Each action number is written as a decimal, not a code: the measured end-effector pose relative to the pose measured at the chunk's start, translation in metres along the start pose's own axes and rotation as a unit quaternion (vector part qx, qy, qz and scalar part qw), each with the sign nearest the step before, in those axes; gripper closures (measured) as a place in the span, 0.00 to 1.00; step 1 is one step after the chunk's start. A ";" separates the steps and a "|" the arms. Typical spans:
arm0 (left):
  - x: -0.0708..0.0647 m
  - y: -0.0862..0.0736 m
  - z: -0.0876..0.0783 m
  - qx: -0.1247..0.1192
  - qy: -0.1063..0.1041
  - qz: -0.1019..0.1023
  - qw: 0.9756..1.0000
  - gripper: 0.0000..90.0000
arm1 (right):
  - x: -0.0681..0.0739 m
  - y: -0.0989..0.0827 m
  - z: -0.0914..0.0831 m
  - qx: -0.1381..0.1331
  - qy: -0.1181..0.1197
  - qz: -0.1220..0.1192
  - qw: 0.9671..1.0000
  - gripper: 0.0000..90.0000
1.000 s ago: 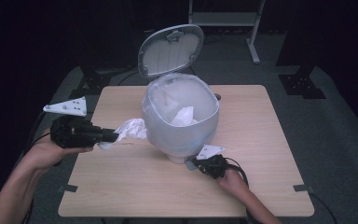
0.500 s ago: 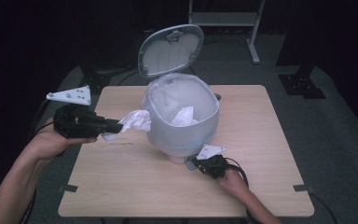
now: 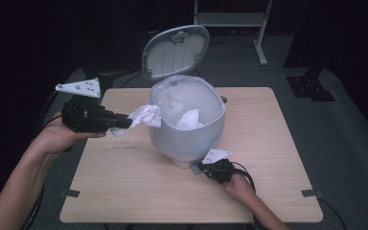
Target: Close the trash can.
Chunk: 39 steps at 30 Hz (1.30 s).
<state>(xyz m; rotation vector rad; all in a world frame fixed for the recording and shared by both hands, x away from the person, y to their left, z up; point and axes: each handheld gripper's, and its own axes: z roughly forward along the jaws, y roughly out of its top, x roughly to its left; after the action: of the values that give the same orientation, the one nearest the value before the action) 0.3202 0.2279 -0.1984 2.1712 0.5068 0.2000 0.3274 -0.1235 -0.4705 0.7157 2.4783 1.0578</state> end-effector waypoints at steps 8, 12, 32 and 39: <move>0.004 0.011 0.005 -0.001 0.005 0.001 1.000 0.94 | 0.000 0.000 0.000 0.000 0.001 0.001 1.000 0.98; 0.003 0.019 0.009 0.002 0.007 0.009 1.000 0.93 | 0.000 0.000 0.000 -0.001 0.001 0.001 1.000 0.98; 0.023 0.037 0.030 0.004 0.007 -0.006 1.000 0.93 | -0.001 -0.001 0.000 -0.003 0.004 0.004 1.000 0.98; 0.023 0.048 0.044 0.005 0.000 0.002 1.000 0.93 | -0.002 -0.001 0.000 -0.002 0.004 0.003 1.000 0.98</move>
<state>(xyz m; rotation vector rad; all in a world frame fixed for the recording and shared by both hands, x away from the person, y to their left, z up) 0.3683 0.1798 -0.1876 2.1813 0.5039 0.1996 0.3286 -0.1248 -0.4708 0.7188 2.4812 1.0705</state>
